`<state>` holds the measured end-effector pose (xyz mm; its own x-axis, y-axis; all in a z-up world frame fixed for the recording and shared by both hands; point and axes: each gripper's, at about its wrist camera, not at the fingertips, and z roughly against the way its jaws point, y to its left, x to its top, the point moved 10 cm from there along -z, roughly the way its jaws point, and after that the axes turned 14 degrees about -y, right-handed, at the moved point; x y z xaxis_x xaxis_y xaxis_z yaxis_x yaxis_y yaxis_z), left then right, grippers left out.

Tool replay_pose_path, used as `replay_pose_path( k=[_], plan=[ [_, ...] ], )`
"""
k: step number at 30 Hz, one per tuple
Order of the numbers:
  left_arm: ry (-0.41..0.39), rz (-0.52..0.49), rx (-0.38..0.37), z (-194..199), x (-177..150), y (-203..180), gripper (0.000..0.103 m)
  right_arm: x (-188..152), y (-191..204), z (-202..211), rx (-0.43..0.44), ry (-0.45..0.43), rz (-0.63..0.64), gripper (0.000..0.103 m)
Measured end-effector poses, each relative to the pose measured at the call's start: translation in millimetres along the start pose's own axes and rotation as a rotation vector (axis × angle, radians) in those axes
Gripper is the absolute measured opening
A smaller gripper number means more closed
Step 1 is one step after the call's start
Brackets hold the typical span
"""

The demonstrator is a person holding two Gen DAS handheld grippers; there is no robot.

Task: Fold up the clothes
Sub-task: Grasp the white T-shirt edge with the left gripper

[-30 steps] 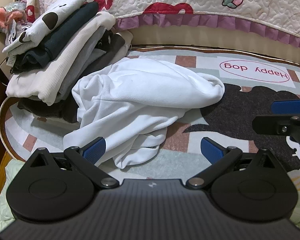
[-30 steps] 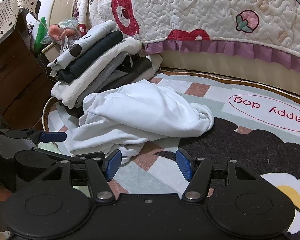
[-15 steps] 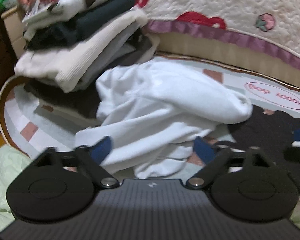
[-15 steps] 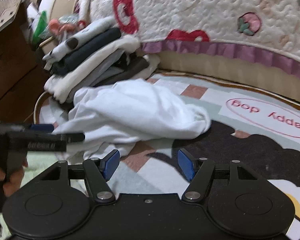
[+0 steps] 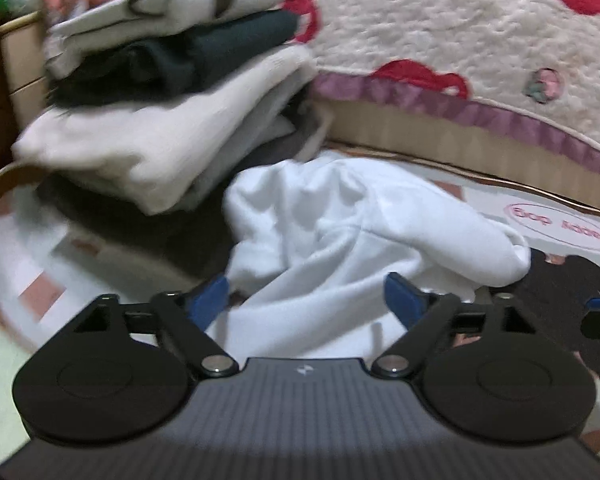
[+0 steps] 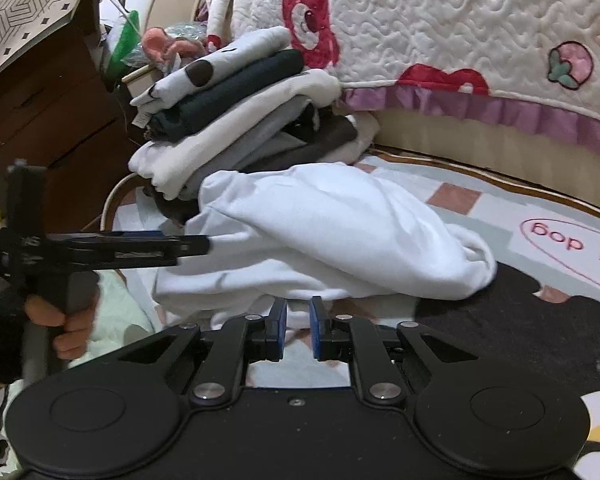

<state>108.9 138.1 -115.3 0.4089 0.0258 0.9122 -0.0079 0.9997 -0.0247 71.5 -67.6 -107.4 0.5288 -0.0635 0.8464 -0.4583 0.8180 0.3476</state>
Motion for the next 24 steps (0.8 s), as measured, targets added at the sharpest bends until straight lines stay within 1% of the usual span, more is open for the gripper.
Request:
replay_pose_path(
  k=[1,2,3,4,5,6,7,8,10,12,14,16,18,19,21,23,24],
  plan=[
    [0.009,-0.005,-0.057,-8,-4,-6,0.095,-1,2,-2,-0.003,0.005,-0.013,0.020],
    [0.019,-0.008,-0.112,-15,-7,-11,0.095,-3,4,-3,-0.006,0.010,-0.025,0.024],
    [0.041,0.013,-0.132,-21,-10,-13,0.095,-4,5,-5,-0.008,0.015,-0.038,0.031],
    [0.062,0.035,-0.152,-26,-13,-14,0.079,-5,4,-5,-0.016,0.019,-0.067,0.036],
    [0.084,0.057,-0.171,-32,-16,-15,0.042,-6,2,-4,-0.026,0.019,-0.103,0.038],
    [0.102,0.076,-0.190,-37,-19,-17,0.032,-7,-1,-2,-0.035,0.018,-0.137,0.041],
    [0.085,0.053,-0.197,-35,-16,-19,0.022,-8,-4,0,-0.043,0.017,-0.171,0.044],
    [0.069,0.024,-0.191,-31,-13,-21,0.014,-9,-6,2,-0.048,0.017,-0.195,0.045],
    [0.020,-0.013,-0.217,-18,-5,-29,0.012,-10,-10,7,-0.055,0.018,-0.234,0.047],
    [-0.025,-0.004,-0.257,-2,6,-39,0.010,-11,-15,11,-0.062,0.019,-0.272,0.048],
    [-0.057,0.026,-0.316,15,17,-50,0.009,-13,-19,15,-0.068,0.020,-0.310,0.048],
    [-0.091,0.054,-0.375,32,27,-62,0.009,-7,-21,17,-0.048,0.006,-0.357,0.048],
    [-0.089,0.075,-0.444,44,28,-78,0.009,2,-21,21,-0.007,-0.021,-0.421,0.050],
    [-0.089,0.084,-0.478,50,29,-87,0.009,6,-21,23,0.016,-0.034,-0.453,0.053],
    [-0.094,0.050,-0.550,62,20,-108,0.009,13,-19,27,0.062,-0.058,-0.516,0.057],
    [-0.100,0.000,-0.614,69,4,-132,0.009,16,-18,29,0.090,-0.069,-0.555,0.060],
    [-0.089,0.005,-0.637,71,-3,-139,0.009,17,-18,30,0.102,-0.070,-0.570,0.062]
  ],
)
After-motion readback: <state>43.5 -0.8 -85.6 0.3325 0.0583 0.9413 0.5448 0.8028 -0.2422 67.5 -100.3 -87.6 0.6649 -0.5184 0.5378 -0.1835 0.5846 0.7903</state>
